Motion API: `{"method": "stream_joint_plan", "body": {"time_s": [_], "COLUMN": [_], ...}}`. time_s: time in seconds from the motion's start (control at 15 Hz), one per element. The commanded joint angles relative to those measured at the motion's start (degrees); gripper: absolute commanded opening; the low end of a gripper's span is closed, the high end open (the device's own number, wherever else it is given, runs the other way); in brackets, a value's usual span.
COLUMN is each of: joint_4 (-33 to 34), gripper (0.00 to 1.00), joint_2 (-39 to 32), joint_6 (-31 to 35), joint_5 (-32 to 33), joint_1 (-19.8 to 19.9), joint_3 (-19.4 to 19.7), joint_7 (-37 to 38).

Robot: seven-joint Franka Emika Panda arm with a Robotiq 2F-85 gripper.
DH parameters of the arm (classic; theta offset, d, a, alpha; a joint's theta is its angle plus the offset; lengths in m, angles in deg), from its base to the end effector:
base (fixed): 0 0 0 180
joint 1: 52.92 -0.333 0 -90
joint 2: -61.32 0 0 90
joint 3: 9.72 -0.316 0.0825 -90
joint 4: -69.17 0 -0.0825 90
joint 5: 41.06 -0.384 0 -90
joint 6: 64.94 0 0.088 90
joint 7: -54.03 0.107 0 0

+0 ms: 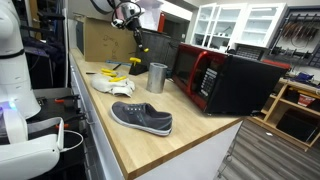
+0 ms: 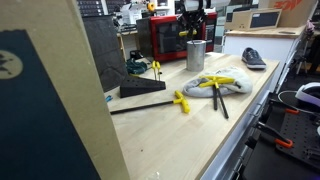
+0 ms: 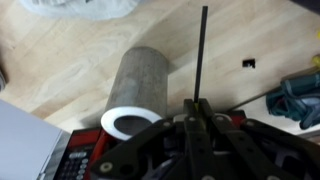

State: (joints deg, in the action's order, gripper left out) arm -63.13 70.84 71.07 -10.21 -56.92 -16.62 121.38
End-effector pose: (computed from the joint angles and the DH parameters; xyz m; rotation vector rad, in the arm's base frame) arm 0.4994 0.0917 0.4365 2.7285 -0.8962 0.6509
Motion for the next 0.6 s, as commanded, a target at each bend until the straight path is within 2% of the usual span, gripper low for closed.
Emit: {"method": "stream_joint_plan", "body": {"time_s": [0.0, 0.33, 0.53], "joint_4": [-1.86, -2.66, -4.25], "gripper": [0.02, 0.02, 0.02], "joint_2": [2.76, 4.58, 5.69], "joint_6": [5.04, 5.83, 4.44], "joint_5": [13.87, 38.28, 49.69], "joint_1": [3.65, 5.61, 5.35], "joint_3": [-1.59, -0.77, 0.59], "joint_7": [8.51, 24.47, 31.75]}}
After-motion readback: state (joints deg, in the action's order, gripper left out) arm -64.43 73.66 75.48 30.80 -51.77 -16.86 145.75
